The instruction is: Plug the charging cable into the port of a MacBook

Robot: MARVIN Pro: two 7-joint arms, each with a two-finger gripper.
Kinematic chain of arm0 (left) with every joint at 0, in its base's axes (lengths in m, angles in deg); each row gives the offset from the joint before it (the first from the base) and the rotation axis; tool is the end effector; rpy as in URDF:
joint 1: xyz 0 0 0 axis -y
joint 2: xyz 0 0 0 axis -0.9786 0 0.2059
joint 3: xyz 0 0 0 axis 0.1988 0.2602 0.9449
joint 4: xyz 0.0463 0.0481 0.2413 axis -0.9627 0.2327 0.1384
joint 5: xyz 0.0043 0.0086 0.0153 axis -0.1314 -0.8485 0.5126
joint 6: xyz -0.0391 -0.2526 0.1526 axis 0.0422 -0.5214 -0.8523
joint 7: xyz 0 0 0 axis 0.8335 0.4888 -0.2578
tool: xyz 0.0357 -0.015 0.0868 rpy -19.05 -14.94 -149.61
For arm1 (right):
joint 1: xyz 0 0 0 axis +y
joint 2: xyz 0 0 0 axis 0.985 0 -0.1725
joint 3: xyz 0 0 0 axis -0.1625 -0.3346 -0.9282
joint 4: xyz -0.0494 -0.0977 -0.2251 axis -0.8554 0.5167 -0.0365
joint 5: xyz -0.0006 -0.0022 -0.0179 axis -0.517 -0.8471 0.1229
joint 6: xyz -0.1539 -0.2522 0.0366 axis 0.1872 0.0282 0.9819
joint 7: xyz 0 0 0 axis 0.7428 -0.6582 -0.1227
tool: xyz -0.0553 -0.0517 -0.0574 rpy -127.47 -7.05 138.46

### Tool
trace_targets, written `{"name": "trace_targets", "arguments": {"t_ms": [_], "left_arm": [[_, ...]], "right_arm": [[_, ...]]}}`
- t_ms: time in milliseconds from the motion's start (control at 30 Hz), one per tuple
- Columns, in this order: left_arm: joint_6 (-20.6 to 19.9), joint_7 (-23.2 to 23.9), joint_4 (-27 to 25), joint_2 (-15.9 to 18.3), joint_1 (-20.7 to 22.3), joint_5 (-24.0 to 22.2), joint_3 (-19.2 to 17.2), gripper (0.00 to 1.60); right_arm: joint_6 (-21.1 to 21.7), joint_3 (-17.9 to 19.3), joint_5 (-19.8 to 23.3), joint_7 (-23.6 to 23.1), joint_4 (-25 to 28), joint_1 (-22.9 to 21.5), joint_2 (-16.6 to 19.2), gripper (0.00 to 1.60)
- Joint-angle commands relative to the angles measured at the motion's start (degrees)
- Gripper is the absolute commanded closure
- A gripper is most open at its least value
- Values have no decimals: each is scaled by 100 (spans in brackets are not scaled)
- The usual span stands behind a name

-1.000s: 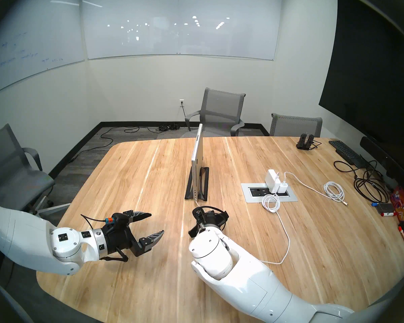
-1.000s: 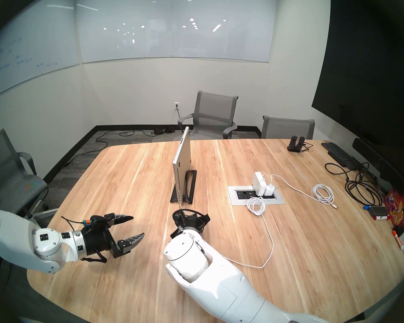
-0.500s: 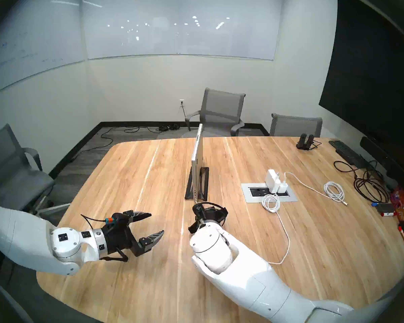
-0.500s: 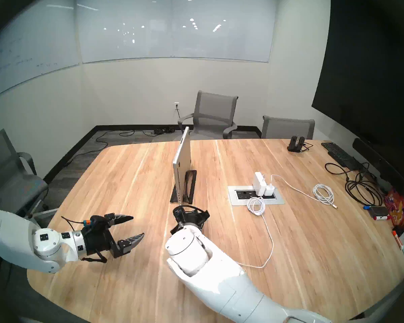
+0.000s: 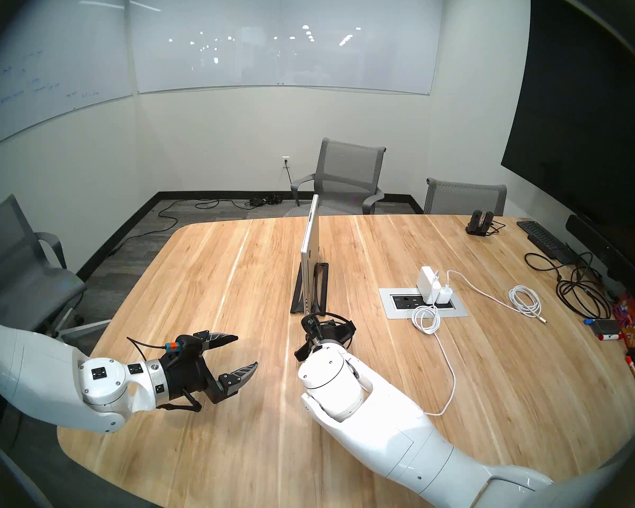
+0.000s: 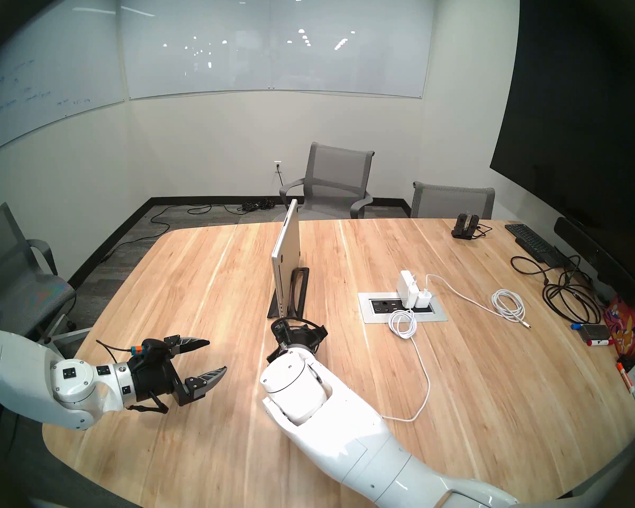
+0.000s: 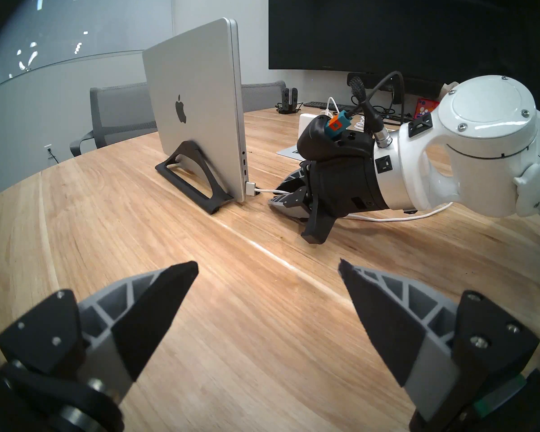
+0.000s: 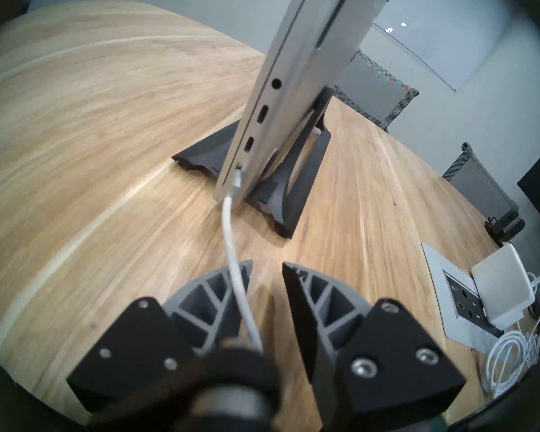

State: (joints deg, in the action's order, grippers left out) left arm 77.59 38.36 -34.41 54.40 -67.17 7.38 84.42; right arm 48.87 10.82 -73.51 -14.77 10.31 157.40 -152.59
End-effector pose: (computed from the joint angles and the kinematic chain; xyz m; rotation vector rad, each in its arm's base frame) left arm 0.2644 0.0510 -0.2841 2.0739 -0.8941 1.4543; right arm 0.3660 0.1864 -0.3082 2.3909 0.7223 1.4372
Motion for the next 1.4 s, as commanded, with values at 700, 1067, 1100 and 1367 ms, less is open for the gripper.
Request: {"name": "trace_targets", "arguments": {"t_ms": [700,1067,1100,1367], "left_arm": [[24,-15,-21,-13,40,15,-52,0],[24,-15,-21,-13,40,15,-52,0],[24,-14,-21,-13,40,15,-51,0],[24,-14,-21,-14,41,14,-51,0]], "right_arm": [[46,43,-56,-82,279,35,26,139],[164,57,-72,-117,391,117,98,160],[180,62,-65,-128,409,127,102,160],[246,-41,-145,-200,512,130,193,160]]}}
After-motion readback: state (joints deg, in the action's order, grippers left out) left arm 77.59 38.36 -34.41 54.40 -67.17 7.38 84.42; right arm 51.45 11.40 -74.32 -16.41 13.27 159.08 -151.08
